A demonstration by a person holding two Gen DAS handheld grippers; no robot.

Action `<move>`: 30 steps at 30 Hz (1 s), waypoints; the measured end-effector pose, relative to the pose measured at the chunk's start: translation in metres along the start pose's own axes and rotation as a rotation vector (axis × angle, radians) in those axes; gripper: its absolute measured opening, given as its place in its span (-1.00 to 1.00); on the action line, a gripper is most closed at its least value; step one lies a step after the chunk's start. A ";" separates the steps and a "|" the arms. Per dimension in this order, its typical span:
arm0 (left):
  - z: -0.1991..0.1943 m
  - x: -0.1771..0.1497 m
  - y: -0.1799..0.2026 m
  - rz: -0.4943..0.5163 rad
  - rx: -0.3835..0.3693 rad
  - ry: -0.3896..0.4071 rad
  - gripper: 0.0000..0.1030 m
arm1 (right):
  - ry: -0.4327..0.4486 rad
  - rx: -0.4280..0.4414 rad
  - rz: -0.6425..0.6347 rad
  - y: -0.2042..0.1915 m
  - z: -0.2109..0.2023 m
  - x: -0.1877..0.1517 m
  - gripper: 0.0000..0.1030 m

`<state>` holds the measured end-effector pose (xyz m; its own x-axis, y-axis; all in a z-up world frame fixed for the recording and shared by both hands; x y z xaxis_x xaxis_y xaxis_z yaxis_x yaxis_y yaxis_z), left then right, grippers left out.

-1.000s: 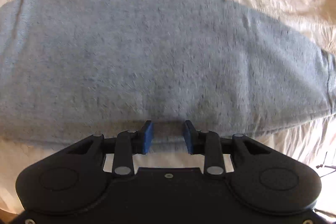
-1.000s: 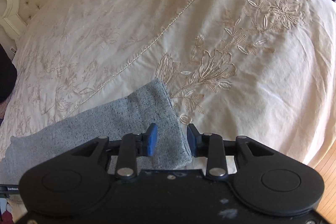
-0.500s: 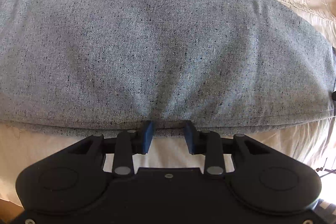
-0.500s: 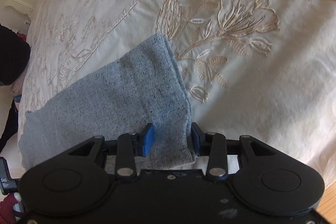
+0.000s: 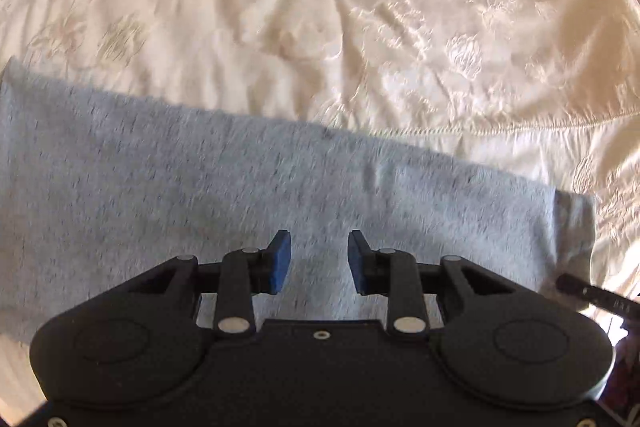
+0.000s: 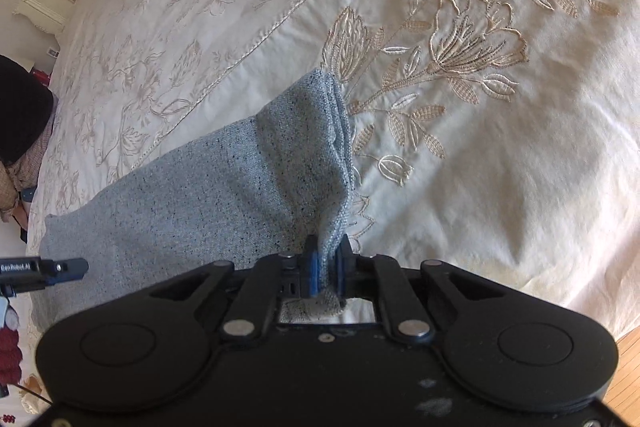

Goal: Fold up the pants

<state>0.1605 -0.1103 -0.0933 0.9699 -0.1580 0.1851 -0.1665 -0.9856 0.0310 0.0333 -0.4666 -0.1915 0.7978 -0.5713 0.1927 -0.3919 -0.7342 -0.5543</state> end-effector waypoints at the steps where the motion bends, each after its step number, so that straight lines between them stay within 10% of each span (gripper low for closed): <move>1: 0.005 0.007 0.006 0.010 0.011 0.006 -0.25 | 0.003 -0.001 0.009 0.001 0.001 0.000 -0.81; 12: 0.059 0.022 0.029 0.075 0.116 -0.066 -0.24 | 0.004 -0.024 0.011 0.009 0.000 0.003 -0.36; 24: 0.046 -0.062 0.019 0.088 0.077 -0.126 -0.23 | -0.028 0.077 0.146 0.040 0.011 0.014 -0.25; 27: 0.051 -0.063 0.022 0.107 0.095 -0.130 -0.26 | -0.038 0.093 0.109 0.030 0.005 0.013 -0.82; 30: 0.034 -0.048 0.027 0.106 0.053 -0.074 -0.25 | 0.004 0.082 0.053 0.011 -0.014 0.013 -0.82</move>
<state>0.1158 -0.1315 -0.1345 0.9581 -0.2637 0.1118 -0.2612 -0.9646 -0.0368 0.0331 -0.4876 -0.1842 0.7749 -0.6104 0.1641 -0.3951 -0.6705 -0.6280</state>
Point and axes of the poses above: each gripper's, at about its wrist camera, not at the fingertips, and z roughly the way its jaws point, y to its right, x to its top, the point moved 4 cm from there along z, roughly the way its jaws point, and after that the axes turned 9 degrees about x, right-handed, at the moved point
